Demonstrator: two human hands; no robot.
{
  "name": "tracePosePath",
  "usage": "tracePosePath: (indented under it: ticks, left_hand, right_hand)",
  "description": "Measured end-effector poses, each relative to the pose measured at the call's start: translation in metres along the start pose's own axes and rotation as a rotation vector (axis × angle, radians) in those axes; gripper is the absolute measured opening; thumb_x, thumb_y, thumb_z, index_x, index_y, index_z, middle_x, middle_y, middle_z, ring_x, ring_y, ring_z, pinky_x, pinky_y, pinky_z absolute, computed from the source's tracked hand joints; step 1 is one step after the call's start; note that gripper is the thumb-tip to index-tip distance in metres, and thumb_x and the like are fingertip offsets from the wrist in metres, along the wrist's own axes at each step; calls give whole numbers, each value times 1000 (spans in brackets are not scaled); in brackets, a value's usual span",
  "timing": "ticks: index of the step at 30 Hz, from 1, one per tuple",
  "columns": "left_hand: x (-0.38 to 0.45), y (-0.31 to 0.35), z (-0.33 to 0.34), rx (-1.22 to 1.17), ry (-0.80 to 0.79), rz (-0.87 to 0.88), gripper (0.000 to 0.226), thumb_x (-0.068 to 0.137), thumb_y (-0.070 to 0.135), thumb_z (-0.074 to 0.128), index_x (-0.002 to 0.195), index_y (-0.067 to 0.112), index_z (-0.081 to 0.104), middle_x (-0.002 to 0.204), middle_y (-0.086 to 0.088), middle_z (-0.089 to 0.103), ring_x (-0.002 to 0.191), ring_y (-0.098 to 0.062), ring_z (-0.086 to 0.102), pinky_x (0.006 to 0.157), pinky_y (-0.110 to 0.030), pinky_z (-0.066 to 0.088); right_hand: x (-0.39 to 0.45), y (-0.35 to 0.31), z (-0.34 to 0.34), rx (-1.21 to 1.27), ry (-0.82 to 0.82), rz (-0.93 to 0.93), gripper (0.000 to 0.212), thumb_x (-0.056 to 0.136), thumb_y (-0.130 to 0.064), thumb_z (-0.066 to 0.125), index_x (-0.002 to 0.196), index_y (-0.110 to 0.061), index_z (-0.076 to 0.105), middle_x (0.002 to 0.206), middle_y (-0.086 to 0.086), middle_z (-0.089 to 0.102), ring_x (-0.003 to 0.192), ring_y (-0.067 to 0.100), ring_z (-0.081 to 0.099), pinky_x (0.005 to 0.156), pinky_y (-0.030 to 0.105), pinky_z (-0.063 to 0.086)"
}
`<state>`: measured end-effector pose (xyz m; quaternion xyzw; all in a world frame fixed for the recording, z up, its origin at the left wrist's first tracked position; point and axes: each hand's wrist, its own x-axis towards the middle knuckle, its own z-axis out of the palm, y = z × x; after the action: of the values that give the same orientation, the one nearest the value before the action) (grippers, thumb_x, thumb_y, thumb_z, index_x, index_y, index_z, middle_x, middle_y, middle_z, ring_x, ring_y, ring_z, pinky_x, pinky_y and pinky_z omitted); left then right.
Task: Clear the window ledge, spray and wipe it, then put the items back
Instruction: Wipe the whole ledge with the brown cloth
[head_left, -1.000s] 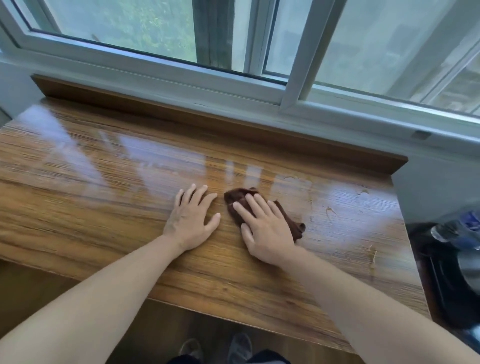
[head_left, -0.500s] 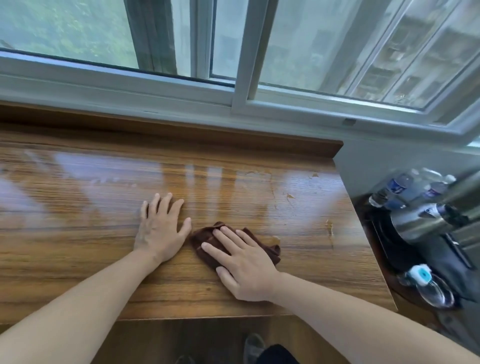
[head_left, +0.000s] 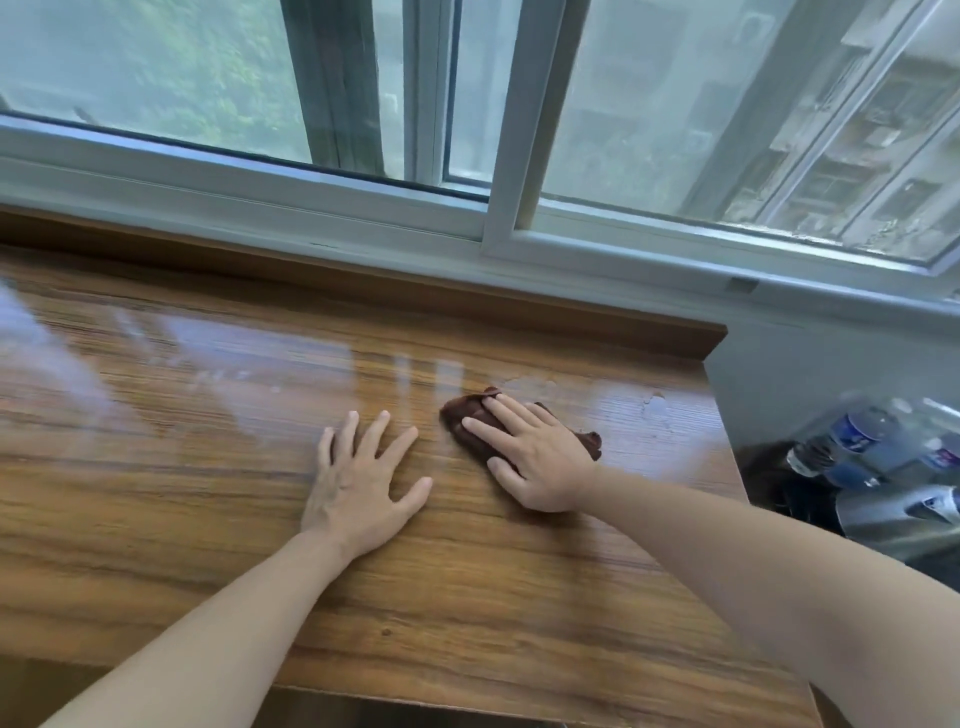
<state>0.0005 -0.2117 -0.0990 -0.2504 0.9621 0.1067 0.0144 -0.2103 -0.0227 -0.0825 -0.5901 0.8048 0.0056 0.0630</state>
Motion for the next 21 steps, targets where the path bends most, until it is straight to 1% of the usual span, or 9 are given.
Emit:
tracePosePath:
  ticks: [3, 7, 11, 12, 14, 16, 18, 20, 21]
  left_hand:
    - [2, 3, -3, 38, -13, -20, 80, 85, 82, 21, 158, 48, 25, 171, 5, 15, 158, -29, 0, 126, -52, -5]
    - [2, 4, -5, 56, -21, -28, 79, 86, 82, 19, 157, 49, 23, 170, 6, 14, 158, -28, 0, 126, -52, -5]
    - [3, 4, -4, 57, -18, -32, 75, 88, 82, 20, 156, 50, 23, 170, 7, 14, 157, -28, -1, 126, -53, -4]
    - [3, 4, -3, 48, -11, -32, 75, 87, 82, 21, 155, 50, 25, 169, 6, 15, 157, -28, 0, 126, -53, -3]
    - [3, 3, -3, 37, -1, -32, 75, 87, 81, 22, 155, 50, 27, 169, 5, 18, 157, -28, 2, 126, -53, -2]
    - [3, 4, -3, 33, 16, -30, 74, 87, 81, 24, 154, 50, 30, 168, 4, 21, 157, -29, 5, 126, -53, -1]
    - [3, 6, -1, 40, 28, -30, 74, 88, 81, 26, 154, 49, 33, 168, 4, 24, 157, -30, 7, 126, -54, 1]
    - [4, 5, 1, 47, 29, -27, 73, 88, 81, 26, 153, 49, 34, 167, 4, 25, 157, -30, 8, 126, -54, 3]
    - [5, 5, 1, 50, 30, -25, 72, 88, 81, 27, 153, 49, 35, 167, 4, 25, 157, -30, 9, 126, -54, 4]
  right_hand:
    - [30, 29, -6, 18, 22, 102, 63, 101, -54, 21, 163, -41, 19, 172, 6, 18, 160, 24, 11, 127, 48, 17]
    - [67, 59, -9, 44, 47, 223, 63, 101, -53, 18, 163, -39, 18, 172, 7, 20, 159, 25, 11, 128, 46, 13]
    - [78, 53, -9, 64, 57, 302, 60, 104, -47, 22, 163, -37, 16, 173, 6, 15, 159, 25, 8, 129, 46, 8]
    - [73, 47, -9, 55, 61, 270, 59, 105, -46, 24, 163, -37, 16, 173, 6, 15, 159, 25, 8, 128, 46, 8]
    - [54, 38, -7, 32, 53, 119, 58, 106, -44, 27, 163, -38, 18, 173, 5, 15, 160, 25, 8, 128, 45, 7]
    - [32, 37, -5, 13, 5, -52, 58, 106, -45, 26, 163, -40, 18, 174, 3, 13, 161, 23, 5, 130, 44, 5]
    - [26, 49, -7, -7, -47, -156, 58, 107, -46, 24, 164, -39, 17, 174, 2, 12, 161, 21, 3, 130, 45, 5]
    - [38, 65, -10, -32, -53, -151, 58, 107, -46, 24, 164, -38, 18, 174, 3, 13, 161, 21, 5, 130, 45, 8]
    - [48, 72, -12, -31, -42, -90, 59, 106, -46, 24, 164, -38, 18, 173, 3, 15, 161, 22, 7, 129, 44, 9]
